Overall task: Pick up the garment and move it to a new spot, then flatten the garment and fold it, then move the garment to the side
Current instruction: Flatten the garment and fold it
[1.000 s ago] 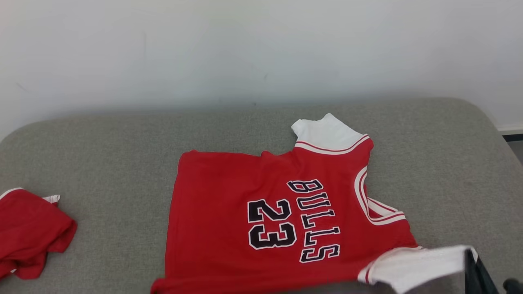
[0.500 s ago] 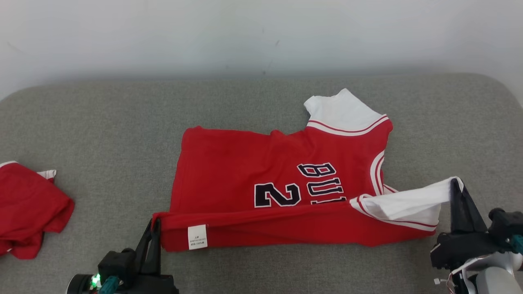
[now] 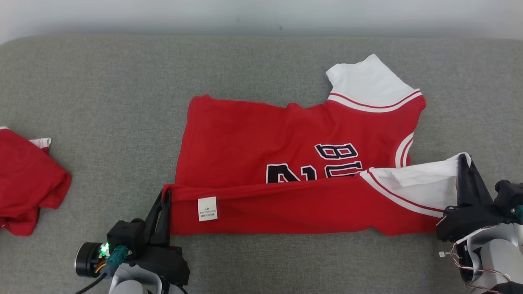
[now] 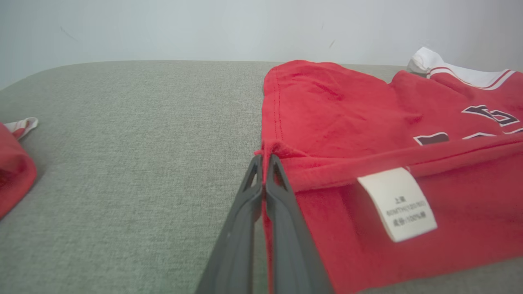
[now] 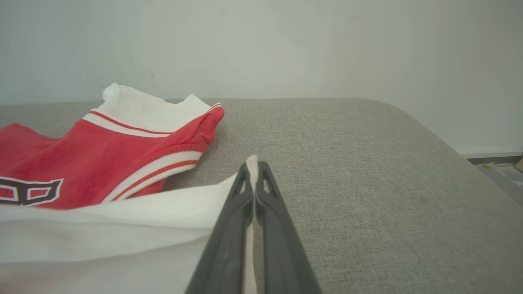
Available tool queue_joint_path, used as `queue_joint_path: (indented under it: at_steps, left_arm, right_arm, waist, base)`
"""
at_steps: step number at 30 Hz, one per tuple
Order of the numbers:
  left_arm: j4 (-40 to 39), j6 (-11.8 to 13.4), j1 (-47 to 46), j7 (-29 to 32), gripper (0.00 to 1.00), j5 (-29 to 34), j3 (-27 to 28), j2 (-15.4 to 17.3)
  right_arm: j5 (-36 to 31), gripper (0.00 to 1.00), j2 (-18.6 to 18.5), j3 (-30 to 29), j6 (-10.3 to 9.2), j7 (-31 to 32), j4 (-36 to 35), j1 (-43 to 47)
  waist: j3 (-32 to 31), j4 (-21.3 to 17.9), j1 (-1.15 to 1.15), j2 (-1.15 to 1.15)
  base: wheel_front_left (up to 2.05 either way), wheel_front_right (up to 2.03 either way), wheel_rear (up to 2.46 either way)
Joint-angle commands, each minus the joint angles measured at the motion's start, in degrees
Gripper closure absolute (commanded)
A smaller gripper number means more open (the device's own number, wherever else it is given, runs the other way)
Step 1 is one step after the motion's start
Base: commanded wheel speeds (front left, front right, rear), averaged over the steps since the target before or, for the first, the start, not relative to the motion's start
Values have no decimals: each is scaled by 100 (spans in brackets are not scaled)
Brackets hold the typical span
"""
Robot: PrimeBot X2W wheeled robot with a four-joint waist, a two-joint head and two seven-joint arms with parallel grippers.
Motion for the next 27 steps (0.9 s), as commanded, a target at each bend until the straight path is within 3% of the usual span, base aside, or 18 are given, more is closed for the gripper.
queue_joint_path:
  at_steps: [1,9,10,11,12,13,14,27]
  left_arm:
    - [17,-27,-70,-18,100,-8,-7,16]
    - [-51,-33,-236,-18,100,53,-54,15]
    - [-90,-36,-266,-18,100,54,-82,14]
    - [-113,-31,-267,-18,100,68,-112,17]
    - [-117,-20,-246,-18,73,65,-140,15]
    - [-116,-21,-232,-18,15,36,-167,15]
    - [-125,-22,-225,-18,0,26,-182,17]
    - [-655,232,579,-18,0,-188,-64,15]
  right_arm:
    - [-32,100,22,-23,-15,-7,27,-66]
    - [-80,100,139,-156,-15,-7,86,-148]
    - [-78,86,168,-169,-15,-7,76,-169]
    - [-97,33,190,-183,-15,-7,46,-186]
    - [-103,0,210,-222,-15,-7,20,-186]
    - [-119,0,233,-243,-15,-7,7,-168]
    - [-127,0,265,-265,-15,-7,-38,-152]
    - [-118,0,503,-392,-15,-5,-608,804]
  waist:
    - [76,52,-2,-1]
    - [123,18,-2,-1]
    - [131,10,-2,-1]
    - [139,2,-2,-1]
    - [143,-5,-2,-1]
    - [142,-12,-2,-1]
    - [137,-17,-2,-1]
    - [-91,-85,-2,-1]
  base:
    - [0,0,0]
    - [0,0,0]
    - [0,0,0]
    - [0,0,0]
    - [0,0,0]
    - [0,0,0]
    - [0,0,0]
    - [0,0,0]
